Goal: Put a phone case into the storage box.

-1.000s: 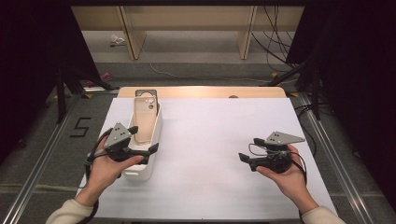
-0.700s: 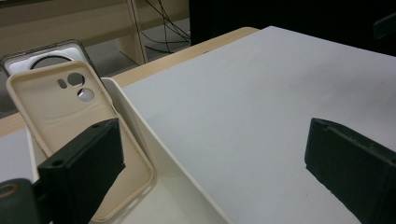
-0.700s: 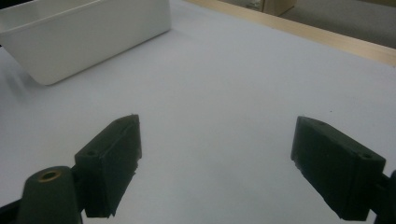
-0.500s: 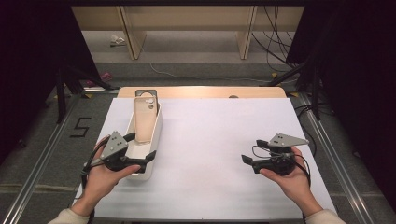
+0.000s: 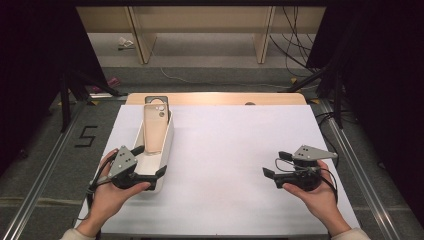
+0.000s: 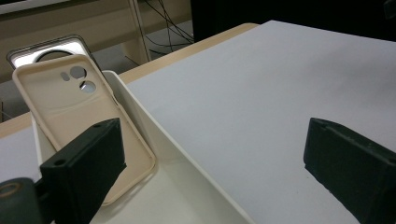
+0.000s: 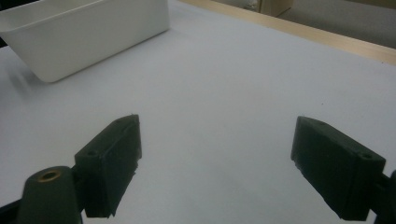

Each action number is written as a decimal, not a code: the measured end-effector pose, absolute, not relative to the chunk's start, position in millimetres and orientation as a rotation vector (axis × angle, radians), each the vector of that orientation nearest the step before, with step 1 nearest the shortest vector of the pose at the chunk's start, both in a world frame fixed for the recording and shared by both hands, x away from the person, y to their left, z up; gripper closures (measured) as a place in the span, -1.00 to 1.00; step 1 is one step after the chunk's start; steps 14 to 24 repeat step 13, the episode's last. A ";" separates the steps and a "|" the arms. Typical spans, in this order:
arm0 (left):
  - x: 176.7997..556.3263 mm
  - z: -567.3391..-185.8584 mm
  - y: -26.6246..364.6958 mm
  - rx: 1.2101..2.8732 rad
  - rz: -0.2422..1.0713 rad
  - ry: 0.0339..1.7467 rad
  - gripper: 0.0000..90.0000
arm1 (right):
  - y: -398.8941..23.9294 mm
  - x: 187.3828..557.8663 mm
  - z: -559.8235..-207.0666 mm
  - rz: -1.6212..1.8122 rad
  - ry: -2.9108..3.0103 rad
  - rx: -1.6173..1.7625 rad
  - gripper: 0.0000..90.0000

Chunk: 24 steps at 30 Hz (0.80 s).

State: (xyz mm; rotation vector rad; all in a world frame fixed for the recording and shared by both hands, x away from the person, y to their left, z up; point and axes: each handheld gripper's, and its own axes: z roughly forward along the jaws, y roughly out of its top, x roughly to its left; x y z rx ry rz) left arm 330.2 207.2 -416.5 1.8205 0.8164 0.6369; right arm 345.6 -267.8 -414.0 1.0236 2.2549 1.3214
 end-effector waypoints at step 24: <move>330.1 -421.0 204.7 1.837 0.659 0.810 -0.89 | -266.2 346.3 -414.7 1.329 2.258 1.019 -0.62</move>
